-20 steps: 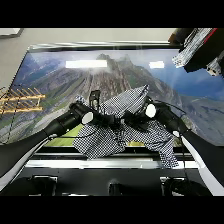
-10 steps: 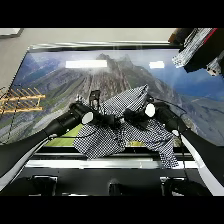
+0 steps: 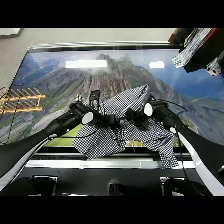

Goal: Fold the clothes and pants, and hang the long-sleeved shirts on hangers.

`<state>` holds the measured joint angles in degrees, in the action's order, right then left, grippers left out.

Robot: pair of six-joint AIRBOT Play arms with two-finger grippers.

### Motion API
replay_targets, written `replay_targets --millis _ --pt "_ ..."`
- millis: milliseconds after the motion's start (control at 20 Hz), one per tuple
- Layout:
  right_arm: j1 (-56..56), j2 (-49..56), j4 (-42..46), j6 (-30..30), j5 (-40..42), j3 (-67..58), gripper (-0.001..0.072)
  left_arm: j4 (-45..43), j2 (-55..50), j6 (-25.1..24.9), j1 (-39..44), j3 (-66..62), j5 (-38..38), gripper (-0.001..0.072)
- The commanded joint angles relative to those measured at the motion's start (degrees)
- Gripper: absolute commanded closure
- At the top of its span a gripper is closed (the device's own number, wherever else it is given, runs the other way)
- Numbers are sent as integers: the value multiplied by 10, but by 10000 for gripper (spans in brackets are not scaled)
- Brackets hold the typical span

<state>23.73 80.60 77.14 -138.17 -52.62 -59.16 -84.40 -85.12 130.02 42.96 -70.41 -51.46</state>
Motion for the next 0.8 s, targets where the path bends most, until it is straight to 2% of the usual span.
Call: replay_targets --millis 0,50,100,250,300,350,400,450,500,650,700,750 --pt "0 2 -1 21 -39 -6 375 0 0 -2 0 0 0 687" --pt "0 -1 -1 31 -52 -7 432 0 0 -2 0 0 0 687" --pt "0 -5 0 39 -67 -7 459 0 0 -2 0 0 0 687" --pt "0 -28 16 51 -105 -7 470 0 0 -2 0 0 0 687" --pt "0 -37 29 51 -115 -7 556 0 0 -2 0 0 0 687" --pt "0 -47 44 51 -123 -7 588 0 0 -2 0 0 0 687" --pt "0 -55 56 51 -131 -7 583 0 0 -2 0 0 0 687" --pt "0 -63 61 52 -135 -7 529 0 0 -2 0 0 0 687" --pt "0 -68 58 51 -133 -7 443 0 0 -2 0 0 0 687" --pt "0 -71 49 51 -121 -7 422 0 0 -2 0 0 0 687" --pt "0 -71 45 51 -112 -7 351 0 0 -2 0 0 0 687" --pt "0 -71 44 49 -103 -7 330 -1 0 -2 0 0 0 687"
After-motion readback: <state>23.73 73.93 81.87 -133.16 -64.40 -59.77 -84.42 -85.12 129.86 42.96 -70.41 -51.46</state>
